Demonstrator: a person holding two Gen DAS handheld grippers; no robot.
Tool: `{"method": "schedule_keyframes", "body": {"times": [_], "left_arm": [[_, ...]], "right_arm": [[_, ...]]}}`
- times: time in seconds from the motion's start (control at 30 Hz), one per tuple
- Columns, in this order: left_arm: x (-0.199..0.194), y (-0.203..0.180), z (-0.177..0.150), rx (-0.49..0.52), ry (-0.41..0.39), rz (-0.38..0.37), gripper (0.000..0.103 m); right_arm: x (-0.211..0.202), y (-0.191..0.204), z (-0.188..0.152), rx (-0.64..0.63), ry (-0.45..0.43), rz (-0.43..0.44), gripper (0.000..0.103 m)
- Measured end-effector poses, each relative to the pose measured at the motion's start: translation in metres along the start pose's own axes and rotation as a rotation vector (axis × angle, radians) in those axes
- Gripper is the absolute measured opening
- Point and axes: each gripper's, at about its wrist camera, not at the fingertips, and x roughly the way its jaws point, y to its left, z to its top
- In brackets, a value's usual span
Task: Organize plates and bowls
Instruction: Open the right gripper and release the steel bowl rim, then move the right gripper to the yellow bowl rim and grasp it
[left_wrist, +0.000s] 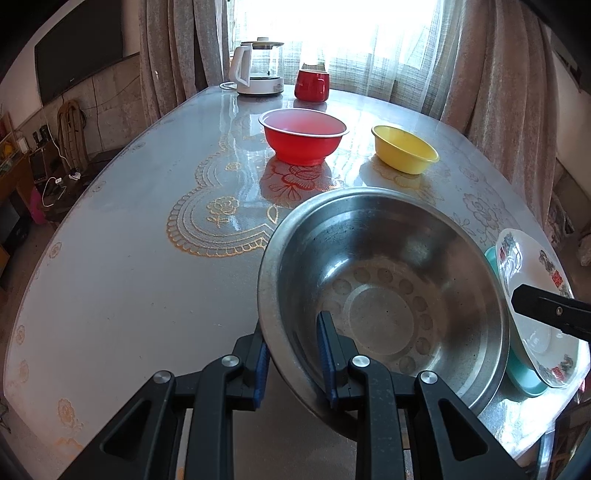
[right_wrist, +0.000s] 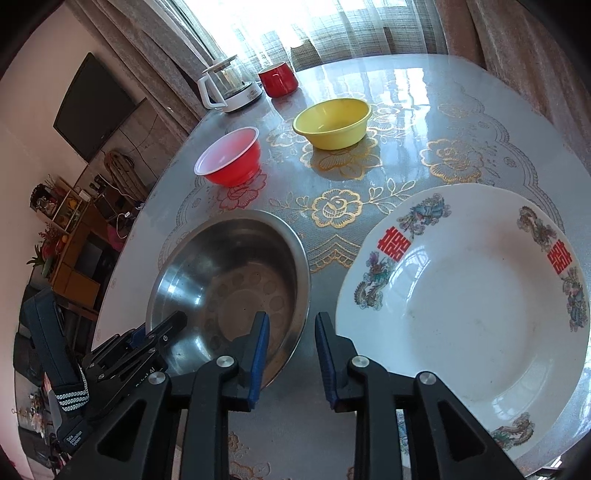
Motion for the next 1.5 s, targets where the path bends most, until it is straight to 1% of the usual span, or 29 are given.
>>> {"method": "schedule_keyframes", "body": {"times": [0.1, 0.23, 0.27, 0.33, 0.37, 0.4, 0.47, 0.53, 0.6, 0.67, 0.73, 0.8, 0.97, 1.03, 1.17, 1.23, 1.3, 1.37, 1.43, 1.5], "left_arm": [[0.0, -0.001, 0.0, 0.006, 0.001, 0.0, 0.025], [-0.004, 0.006, -0.001, -0.022, 0.015, -0.029, 0.027], [-0.007, 0.007, -0.001, -0.025, 0.012, -0.038, 0.028], [-0.015, 0.009, 0.0, -0.026, -0.002, -0.04, 0.037], [-0.019, 0.01, 0.001, -0.026, -0.013, -0.042, 0.045], [-0.024, 0.012, 0.002, -0.029, -0.025, -0.043, 0.049], [-0.033, 0.014, 0.006, -0.031, -0.048, -0.041, 0.049], [-0.04, 0.018, 0.013, -0.035, -0.069, -0.035, 0.053], [-0.045, 0.02, 0.023, -0.036, -0.09, -0.02, 0.064], [-0.047, 0.02, 0.035, -0.035, -0.11, 0.001, 0.065], [-0.046, 0.019, 0.046, -0.037, -0.114, 0.013, 0.066], [-0.042, 0.018, 0.057, -0.038, -0.108, 0.019, 0.071], [-0.027, 0.007, 0.086, -0.022, -0.076, 0.028, 0.075], [-0.019, 0.001, 0.097, -0.021, -0.062, 0.014, 0.075], [-0.003, -0.01, 0.119, -0.023, -0.039, 0.012, 0.076], [0.006, -0.016, 0.131, -0.02, -0.025, 0.001, 0.076], [0.014, -0.021, 0.142, -0.022, -0.01, 0.011, 0.076], [0.019, -0.029, 0.151, -0.006, -0.012, 0.019, 0.076], [0.026, -0.035, 0.159, 0.008, -0.001, 0.032, 0.076], [0.032, -0.04, 0.166, 0.017, 0.005, 0.027, 0.076]], "right_arm": [[-0.006, -0.005, 0.002, 0.011, -0.016, -0.008, 0.027], [-0.009, -0.013, 0.007, 0.029, -0.032, 0.001, 0.027], [-0.01, -0.015, 0.009, 0.032, -0.037, 0.006, 0.027], [-0.01, -0.016, 0.012, 0.037, -0.044, 0.004, 0.027], [-0.012, -0.017, 0.014, 0.039, -0.051, 0.004, 0.027], [-0.011, -0.019, 0.016, 0.038, -0.058, 0.008, 0.027], [-0.009, -0.02, 0.02, 0.032, -0.064, 0.003, 0.027], [-0.008, -0.022, 0.024, 0.033, -0.067, -0.001, 0.027], [-0.008, -0.022, 0.028, 0.019, -0.069, -0.008, 0.027], [-0.008, -0.025, 0.035, 0.007, -0.072, -0.022, 0.027], [-0.009, -0.03, 0.045, 0.011, -0.076, -0.031, 0.027], [-0.01, -0.035, 0.057, 0.01, -0.086, -0.037, 0.028], [-0.005, -0.049, 0.099, 0.011, -0.101, -0.084, 0.035], [0.001, -0.056, 0.116, 0.03, -0.096, -0.074, 0.035], [0.019, -0.072, 0.152, 0.069, -0.074, -0.057, 0.035], [0.031, -0.081, 0.169, 0.093, -0.058, -0.061, 0.035], [0.045, -0.09, 0.185, 0.134, -0.034, -0.049, 0.035], [0.057, -0.096, 0.197, 0.156, -0.016, -0.037, 0.035], [0.068, -0.1, 0.209, 0.168, -0.01, -0.056, 0.035], [0.08, -0.103, 0.218, 0.178, 0.005, -0.048, 0.035]]}}
